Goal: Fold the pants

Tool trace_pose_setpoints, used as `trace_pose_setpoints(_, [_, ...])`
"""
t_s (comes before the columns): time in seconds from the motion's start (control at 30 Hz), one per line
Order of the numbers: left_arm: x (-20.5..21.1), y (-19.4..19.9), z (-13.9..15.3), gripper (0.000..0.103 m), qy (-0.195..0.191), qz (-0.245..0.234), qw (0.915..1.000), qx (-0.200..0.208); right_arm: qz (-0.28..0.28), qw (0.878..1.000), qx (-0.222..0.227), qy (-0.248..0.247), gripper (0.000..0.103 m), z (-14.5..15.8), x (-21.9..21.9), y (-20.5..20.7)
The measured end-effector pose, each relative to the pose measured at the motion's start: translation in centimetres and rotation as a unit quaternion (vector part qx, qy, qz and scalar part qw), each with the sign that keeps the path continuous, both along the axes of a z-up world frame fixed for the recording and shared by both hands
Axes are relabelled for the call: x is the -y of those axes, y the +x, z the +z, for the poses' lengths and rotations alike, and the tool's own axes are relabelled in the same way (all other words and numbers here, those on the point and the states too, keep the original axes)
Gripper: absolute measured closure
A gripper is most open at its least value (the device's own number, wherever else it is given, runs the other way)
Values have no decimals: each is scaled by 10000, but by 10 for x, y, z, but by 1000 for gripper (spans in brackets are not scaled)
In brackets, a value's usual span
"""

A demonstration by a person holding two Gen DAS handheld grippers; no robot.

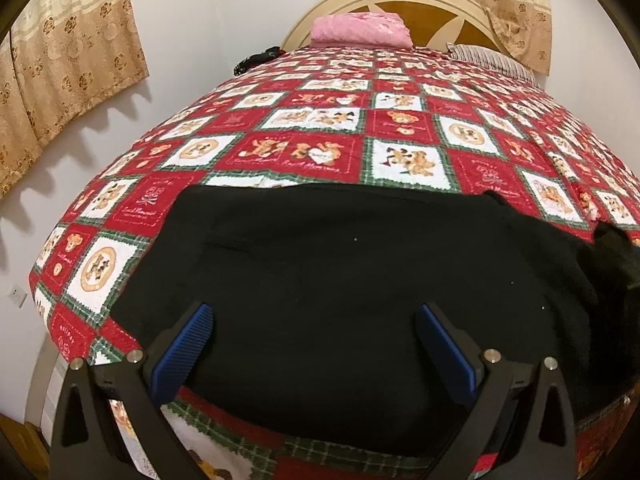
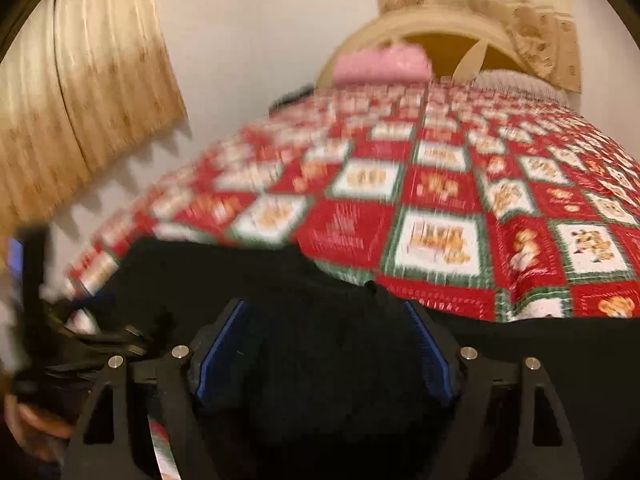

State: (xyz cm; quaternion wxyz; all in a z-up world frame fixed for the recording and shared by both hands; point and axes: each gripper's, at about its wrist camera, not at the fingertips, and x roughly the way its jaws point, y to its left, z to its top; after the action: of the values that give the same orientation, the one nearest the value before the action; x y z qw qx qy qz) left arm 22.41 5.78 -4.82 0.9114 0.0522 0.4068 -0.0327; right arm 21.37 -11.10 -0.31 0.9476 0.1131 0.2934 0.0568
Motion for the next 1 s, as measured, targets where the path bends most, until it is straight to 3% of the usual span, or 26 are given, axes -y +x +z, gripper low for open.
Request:
trace_pose_setpoints(0.1, [-2, 0, 0, 0, 39, 36, 10000, 14, -52, 9992, 74, 394, 23, 6, 10, -23])
trace_pose_setpoints(0.23, [-4, 1, -2, 0, 14, 83, 10000, 3, -144, 9969, -229, 735, 26, -17, 11, -45])
trace_pose_setpoints(0.3, [-4, 0, -3, 0, 21, 108, 9999, 1, -95, 9965, -487, 669, 26, -38, 3, -46])
trace_pose_setpoints(0.4, [-2, -1, -2, 0, 107, 106, 9999, -11, -21, 9993, -366, 79, 26, -38, -18, -58])
trace_pose_setpoints(0.57, [-3, -5, 1, 0, 235, 137, 9996, 13, 583, 9978, -322, 3, 26, -29, -42, -71])
trace_pose_setpoints(0.7, [-5, -9, 4, 0, 325, 145, 9994, 45, 1116, 9933, -147, 275, 26, -20, -50, -80])
trace_pose_setpoints(0.77, [-7, -11, 6, 0, 361, 158, 9992, 98, 880, 9958, 100, 239, 26, -11, -46, -88])
trace_pose_setpoints(0.87, [-17, -16, 12, 0, 285, 209, 9991, 230, 238, 9971, 374, 613, 26, 0, -14, -96])
trace_pose_setpoints(0.9, [-20, -17, 13, 0, 248, 233, 9991, 256, -60, 9966, 423, 698, 30, 2, -1, -97])
trace_pose_setpoints(0.97, [-27, -18, 13, 0, 160, 293, 9990, 292, -452, 9957, 248, 773, 75, 1, 21, -87])
trace_pose_setpoints(1.0, [-30, -17, 11, 0, 124, 337, 9990, 275, -598, 9952, 109, 772, 79, 0, 30, -78])
